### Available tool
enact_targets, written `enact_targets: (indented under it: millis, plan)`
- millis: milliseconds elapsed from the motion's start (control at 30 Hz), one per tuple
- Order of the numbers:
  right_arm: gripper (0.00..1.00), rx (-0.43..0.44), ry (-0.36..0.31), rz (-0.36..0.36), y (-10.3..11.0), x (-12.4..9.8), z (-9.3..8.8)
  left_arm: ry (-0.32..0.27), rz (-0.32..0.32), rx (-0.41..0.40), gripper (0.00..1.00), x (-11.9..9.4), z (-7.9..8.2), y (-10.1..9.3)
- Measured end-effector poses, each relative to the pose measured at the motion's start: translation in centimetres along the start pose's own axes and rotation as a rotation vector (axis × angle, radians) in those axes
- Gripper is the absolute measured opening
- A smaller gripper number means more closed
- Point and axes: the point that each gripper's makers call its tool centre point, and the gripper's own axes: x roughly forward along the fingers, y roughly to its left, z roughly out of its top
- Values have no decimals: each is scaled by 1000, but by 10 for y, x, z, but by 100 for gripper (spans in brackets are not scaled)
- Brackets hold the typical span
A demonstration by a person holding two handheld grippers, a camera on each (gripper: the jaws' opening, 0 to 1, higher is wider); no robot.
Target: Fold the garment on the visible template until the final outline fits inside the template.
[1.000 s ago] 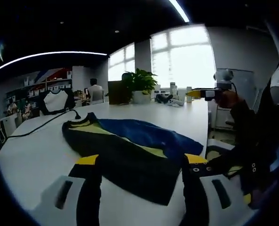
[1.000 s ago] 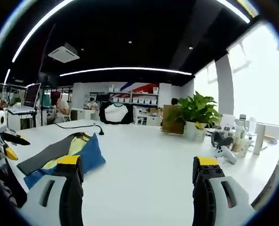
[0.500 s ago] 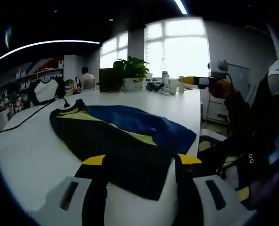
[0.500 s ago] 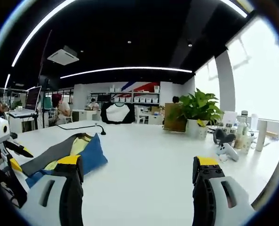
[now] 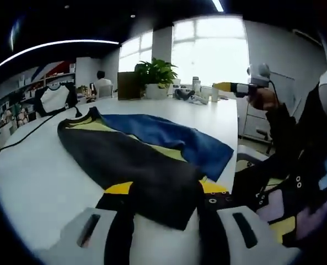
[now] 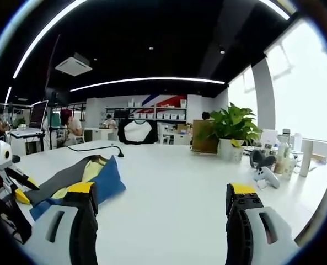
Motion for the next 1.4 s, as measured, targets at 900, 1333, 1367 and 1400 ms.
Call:
enact_targets:
  millis: [900,1333,1367,1400]
  plan:
    - [100,-13,26,-9,-2,0,-5,-101,-37,-59,13,-19,18,5]
    - [100,-7,46,2,-2,5,-15,-236,13,-94,9,-43,43,23]
    - [100,-5,46,-2,-3,4,-15,-237,25,-88,8,-44,43,25]
    - [100,-8,39,-7,-4,4,-13,-233,33,-86,8,-44,43,27]
